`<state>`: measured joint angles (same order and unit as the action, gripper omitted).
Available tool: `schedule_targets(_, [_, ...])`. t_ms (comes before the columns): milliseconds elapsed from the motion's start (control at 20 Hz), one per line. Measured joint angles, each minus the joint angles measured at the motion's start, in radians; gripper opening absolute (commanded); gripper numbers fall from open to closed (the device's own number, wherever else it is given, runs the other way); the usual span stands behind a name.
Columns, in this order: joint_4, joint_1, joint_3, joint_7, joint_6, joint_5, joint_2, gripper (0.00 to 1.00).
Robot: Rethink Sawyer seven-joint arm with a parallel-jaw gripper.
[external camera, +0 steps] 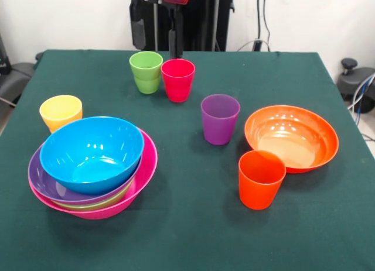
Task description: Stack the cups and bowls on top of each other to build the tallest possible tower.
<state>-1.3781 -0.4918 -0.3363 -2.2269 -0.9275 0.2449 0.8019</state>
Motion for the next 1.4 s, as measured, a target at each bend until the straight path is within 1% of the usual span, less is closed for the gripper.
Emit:
schedule_targets(450, [-0.058, 0.01, 0.03, 0.0, 0.01, -0.005, 0.009, 1.0])
schedule_targets(1000, [-0.171, 0.015, 0.072, 0.0, 0.123, -0.006, 0.01, 1.0])
schedule_targets(1400, [-0.288, 0.033, 0.107, 0.0, 0.184, -0.028, 0.046, 1.0])
